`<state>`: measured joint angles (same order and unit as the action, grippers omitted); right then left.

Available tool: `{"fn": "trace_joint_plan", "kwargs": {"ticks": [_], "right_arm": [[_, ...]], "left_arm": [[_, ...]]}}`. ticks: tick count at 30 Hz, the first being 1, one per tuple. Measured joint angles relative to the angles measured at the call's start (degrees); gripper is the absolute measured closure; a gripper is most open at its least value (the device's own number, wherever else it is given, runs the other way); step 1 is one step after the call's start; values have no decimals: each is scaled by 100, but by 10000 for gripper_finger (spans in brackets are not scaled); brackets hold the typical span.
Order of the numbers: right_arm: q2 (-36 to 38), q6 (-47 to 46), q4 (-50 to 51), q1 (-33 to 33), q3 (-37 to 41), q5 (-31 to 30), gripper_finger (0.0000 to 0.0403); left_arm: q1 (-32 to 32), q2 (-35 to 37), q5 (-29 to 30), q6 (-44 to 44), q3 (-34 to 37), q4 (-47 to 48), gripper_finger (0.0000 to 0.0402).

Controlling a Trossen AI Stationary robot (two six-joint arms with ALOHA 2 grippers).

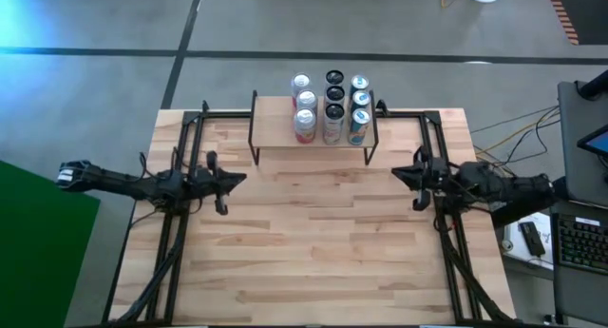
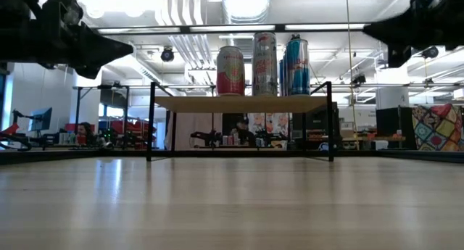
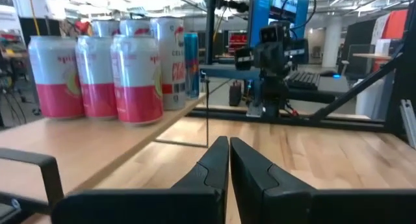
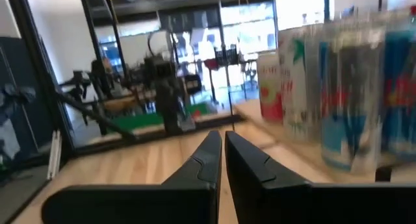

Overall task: Place canned beverage on shelf
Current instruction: Return to Home Position

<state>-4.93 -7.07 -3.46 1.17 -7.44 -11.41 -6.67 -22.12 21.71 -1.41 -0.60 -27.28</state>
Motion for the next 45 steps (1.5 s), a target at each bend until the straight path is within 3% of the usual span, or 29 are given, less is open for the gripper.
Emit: {"fn": "trace_joint_plan", "kwargs": {"ticks": [3,6,14,21,26,31,38,45], "right_arm": [[414,-31,67,2,399,1,390],[487,125,-516,2,670,64,390],[372,246,-748,7,670,950,390],[260,265,-683,4,673,938,390],[283,326,-866,4,675,938,390],[487,326,-645,4,662,1491,390],[487,322,-607,2,662,1334,390],[487,260,-619,2,659,1332,390]], "left_arm": [[-16,15,-13,108,0,56,401],[-14,-2,-17,158,0,-78,401],[-29,-55,-252,351,4,-258,401],[-90,-455,-301,442,4,-347,401],[-77,-749,-29,-29,7,-940,401],[-77,-101,768,-189,7,-543,401],[-82,872,-256,-65,9,386,401],[-82,1645,-326,-276,9,1280,402]]}}
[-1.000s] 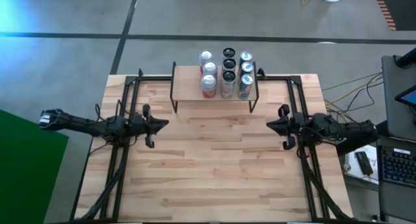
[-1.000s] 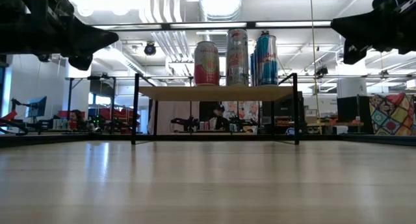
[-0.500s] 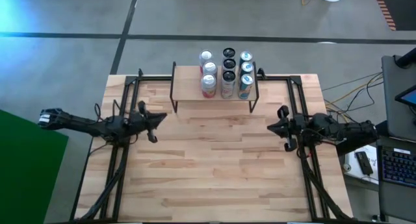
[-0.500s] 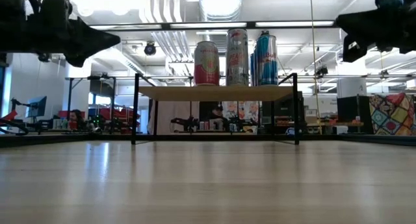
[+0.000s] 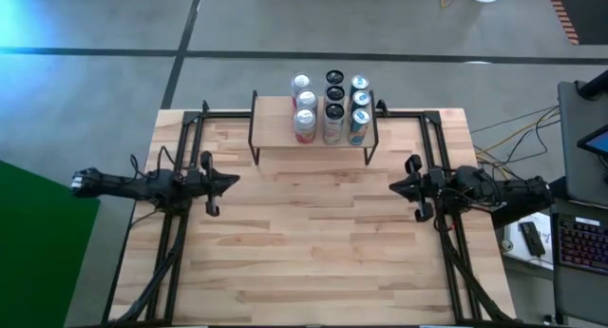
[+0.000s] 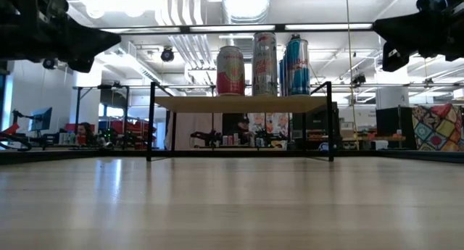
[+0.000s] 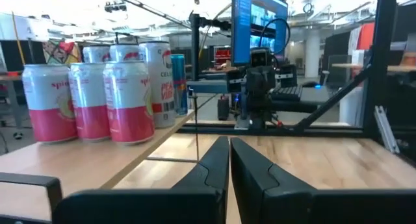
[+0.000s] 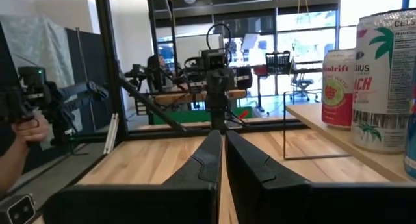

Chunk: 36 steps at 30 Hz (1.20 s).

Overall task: Place canned beverage on shelf
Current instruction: Return to Home Position

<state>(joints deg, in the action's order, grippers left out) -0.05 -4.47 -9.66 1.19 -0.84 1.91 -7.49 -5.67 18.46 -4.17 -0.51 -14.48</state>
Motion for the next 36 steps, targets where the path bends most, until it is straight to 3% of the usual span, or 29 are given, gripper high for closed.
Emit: {"fn": "trace_joint_plan", "kwargs": {"ticks": [5,9,14,24,28,33,36], "right_arm": [[0,0,66,0,7,-6,390],[-41,-32,306,2,11,-399,390],[-76,-87,235,0,13,-665,390],[-146,111,695,0,15,-1368,390],[-203,209,702,0,4,-1353,390],[-188,742,680,0,2,-1396,390],[-190,695,441,-9,2,-1413,390]], "left_arm": [[5,580,51,-169,2,835,402],[120,537,804,-300,2,1005,402],[168,560,-46,-213,2,1076,402],[170,-204,-63,-231,-9,1106,402],[170,-508,5,-404,-9,1037,402],[172,-572,547,-206,-57,22,402],[175,-321,318,-345,-80,-287,402]]}}
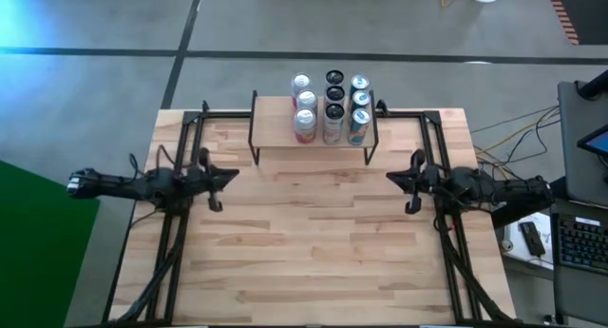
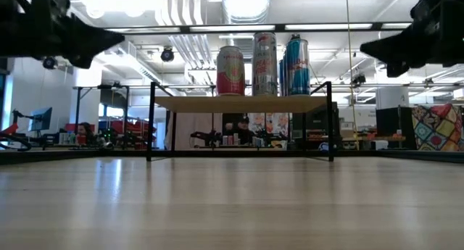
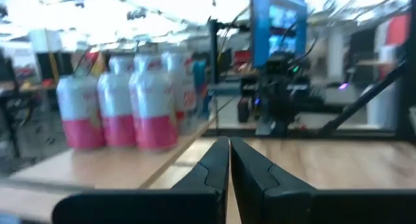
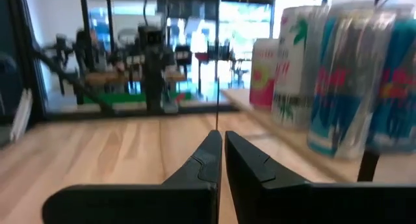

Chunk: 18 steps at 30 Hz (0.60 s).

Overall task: Place canned beverage on shelf
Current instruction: Return to Home Position

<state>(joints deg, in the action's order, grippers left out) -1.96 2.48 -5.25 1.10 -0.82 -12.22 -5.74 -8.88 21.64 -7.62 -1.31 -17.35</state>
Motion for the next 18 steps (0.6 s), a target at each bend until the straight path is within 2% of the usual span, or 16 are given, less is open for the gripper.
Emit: {"fn": "trace_joint_plan", "kwargs": {"ticks": [6,8,14,18], "right_arm": [[0,42,-732,0,0,58,390],[1,61,-885,0,0,58,390],[-25,-147,-800,0,0,19,390],[-46,-184,-731,0,0,19,390]], "left_arm": [[-4,880,-185,73,6,550,402],[-4,883,-222,77,14,652,402],[0,843,497,202,71,1013,402],[0,811,681,217,57,1284,402]]}}
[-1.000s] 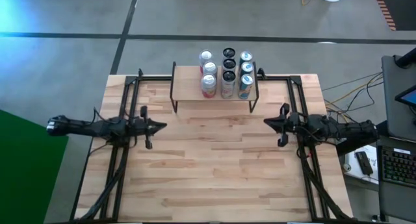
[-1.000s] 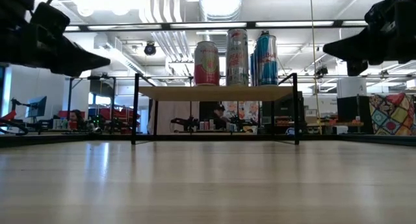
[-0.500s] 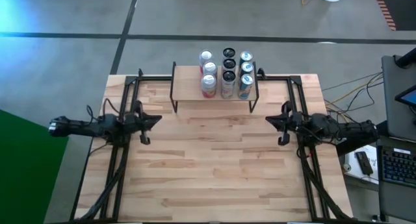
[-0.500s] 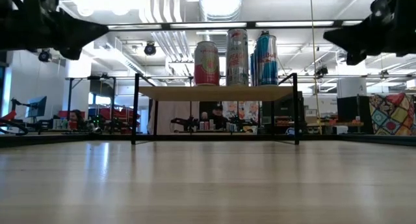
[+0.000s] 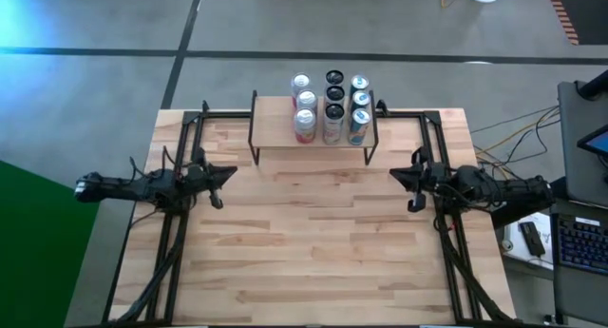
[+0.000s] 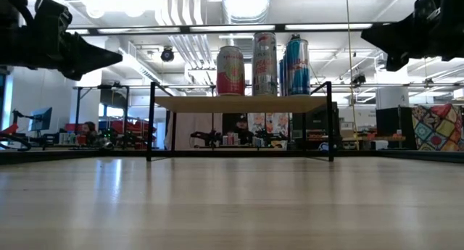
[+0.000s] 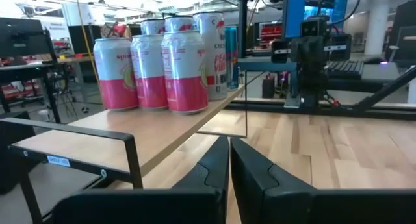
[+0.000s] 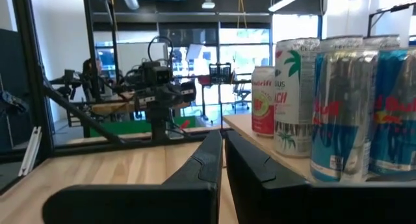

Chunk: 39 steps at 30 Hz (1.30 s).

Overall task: Place canned beverage on shelf
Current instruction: Return to Home Position

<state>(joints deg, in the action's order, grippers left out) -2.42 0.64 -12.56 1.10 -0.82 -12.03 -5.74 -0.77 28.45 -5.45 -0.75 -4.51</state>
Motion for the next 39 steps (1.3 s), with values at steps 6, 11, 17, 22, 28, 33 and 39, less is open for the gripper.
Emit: {"fn": "trace_joint_plan", "kwargs": {"ticks": [6,11,17,22,28,33,39], "right_arm": [[0,71,31,0,-2,-1,390],[0,45,29,0,-2,-2,390],[0,75,28,0,-2,-2,390],[-2,81,28,0,-2,-2,390],[-2,87,28,0,-4,-2,390],[-2,88,28,0,-4,-2,390],[-2,88,28,0,-4,-2,390]], "left_arm": [[-4,-59,-2,0,-16,-7,402],[-4,-67,-4,0,-18,-9,402],[-4,-68,-4,0,-21,-11,402],[-4,-70,-4,0,-25,-13,402],[-4,-70,-7,0,-29,-13,402],[-4,-70,-7,0,-29,-15,402],[-4,-70,-7,0,-29,-15,402]]}}
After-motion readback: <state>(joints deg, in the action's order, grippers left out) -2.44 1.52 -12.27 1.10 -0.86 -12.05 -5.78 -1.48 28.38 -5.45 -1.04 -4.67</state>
